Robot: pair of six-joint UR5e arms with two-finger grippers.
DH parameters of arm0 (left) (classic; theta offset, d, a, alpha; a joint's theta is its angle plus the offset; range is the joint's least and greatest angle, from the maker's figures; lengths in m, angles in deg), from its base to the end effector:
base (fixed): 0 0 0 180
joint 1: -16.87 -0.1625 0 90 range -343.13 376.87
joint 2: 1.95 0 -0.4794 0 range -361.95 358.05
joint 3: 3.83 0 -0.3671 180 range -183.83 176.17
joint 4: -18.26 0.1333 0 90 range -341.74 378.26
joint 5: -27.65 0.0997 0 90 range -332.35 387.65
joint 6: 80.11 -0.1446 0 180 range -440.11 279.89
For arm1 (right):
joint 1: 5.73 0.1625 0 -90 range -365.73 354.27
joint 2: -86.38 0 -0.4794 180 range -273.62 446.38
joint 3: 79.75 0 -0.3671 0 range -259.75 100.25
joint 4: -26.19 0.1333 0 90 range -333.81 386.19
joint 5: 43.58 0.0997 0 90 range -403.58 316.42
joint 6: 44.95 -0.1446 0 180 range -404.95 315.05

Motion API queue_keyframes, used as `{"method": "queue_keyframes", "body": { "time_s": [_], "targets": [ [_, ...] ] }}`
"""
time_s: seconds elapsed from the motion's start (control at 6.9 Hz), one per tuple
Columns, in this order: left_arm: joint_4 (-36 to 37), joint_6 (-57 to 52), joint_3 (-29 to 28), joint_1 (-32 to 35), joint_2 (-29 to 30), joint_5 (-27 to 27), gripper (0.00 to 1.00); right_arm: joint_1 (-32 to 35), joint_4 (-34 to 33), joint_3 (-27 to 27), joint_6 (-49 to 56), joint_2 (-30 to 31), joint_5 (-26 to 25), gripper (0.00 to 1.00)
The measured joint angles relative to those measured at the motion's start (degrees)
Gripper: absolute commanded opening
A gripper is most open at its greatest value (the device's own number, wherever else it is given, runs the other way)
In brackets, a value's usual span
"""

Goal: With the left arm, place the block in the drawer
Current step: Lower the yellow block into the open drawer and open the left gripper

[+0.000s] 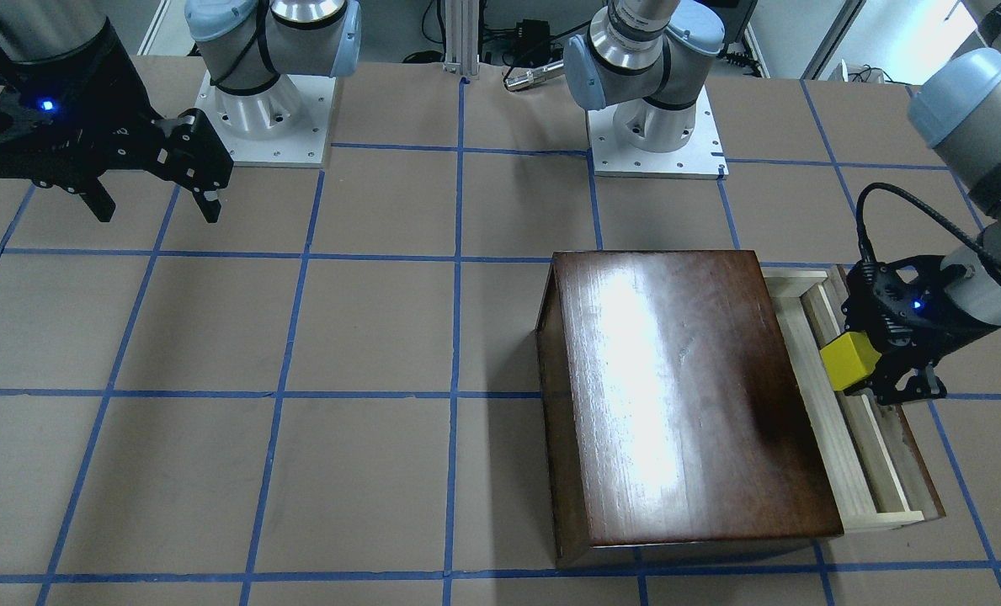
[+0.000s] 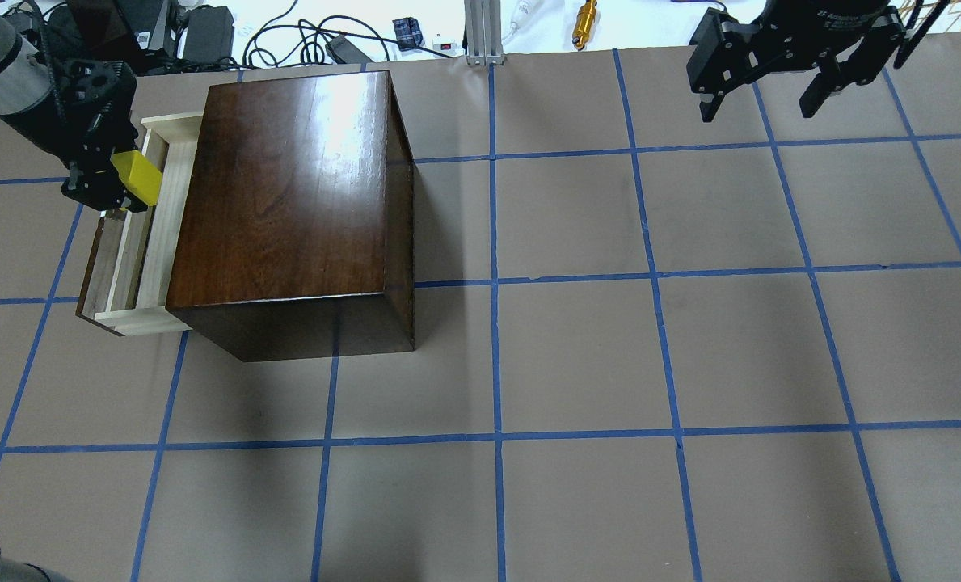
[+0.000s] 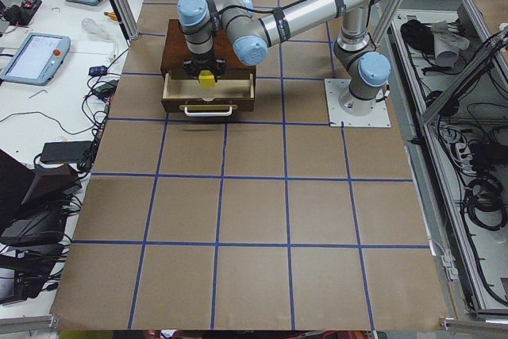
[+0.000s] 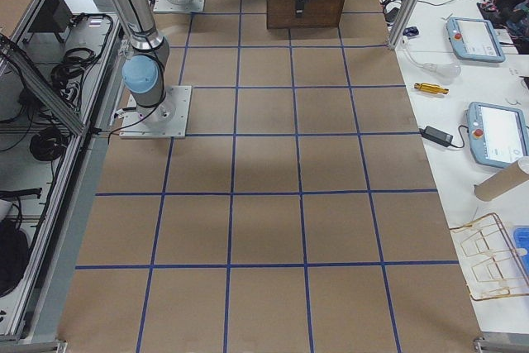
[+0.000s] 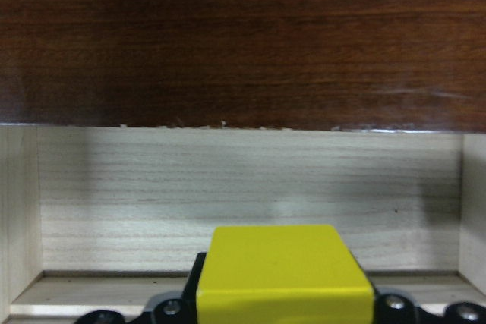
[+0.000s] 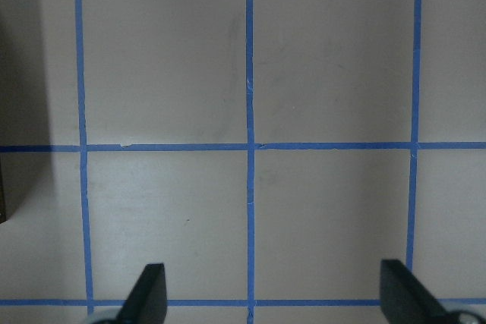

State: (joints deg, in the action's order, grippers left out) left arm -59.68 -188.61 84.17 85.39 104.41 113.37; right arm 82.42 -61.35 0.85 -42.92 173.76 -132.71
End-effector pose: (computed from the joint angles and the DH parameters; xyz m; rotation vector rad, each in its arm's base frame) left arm 0.0799 -0.5967 0.3834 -2.1138 -2.2301 0.0780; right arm 0.1194 -0.5009 0.5481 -0.0058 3.1267 -0.1187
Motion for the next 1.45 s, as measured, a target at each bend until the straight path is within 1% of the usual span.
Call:
{"method": "queue_keyframes", "body": {
  "time_s": [0.58,0.72,0.87,1.01,1.16,1.45],
  "targets": [
    [5.46,-1.77,4.15,0.12,0.83,1.21,0.0,0.0,0.0,0.0,0.0,0.05,-0.03,1.0],
    [5.8,-1.86,4.63,0.12,0.86,1.21,0.36,0.0,0.0,0.0,0.0,0.05,-0.01,1.0],
    [5.93,-1.8,4.96,0.12,0.86,1.18,0.5,-0.01,0.0,0.0,0.0,0.04,-0.02,1.0],
    [5.96,-1.72,5.26,0.12,0.89,1.16,0.59,-0.03,0.0,0.0,0.0,0.05,-0.03,1.0],
    [5.9,-1.71,5.45,0.12,0.9,1.18,0.63,-0.03,0.0,0.0,0.0,0.05,-0.01,1.0],
    [5.8,-1.71,5.51,0.12,0.87,1.16,0.77,-0.03,0.0,0.0,0.0,0.06,0.0,1.0]
  ]
}}
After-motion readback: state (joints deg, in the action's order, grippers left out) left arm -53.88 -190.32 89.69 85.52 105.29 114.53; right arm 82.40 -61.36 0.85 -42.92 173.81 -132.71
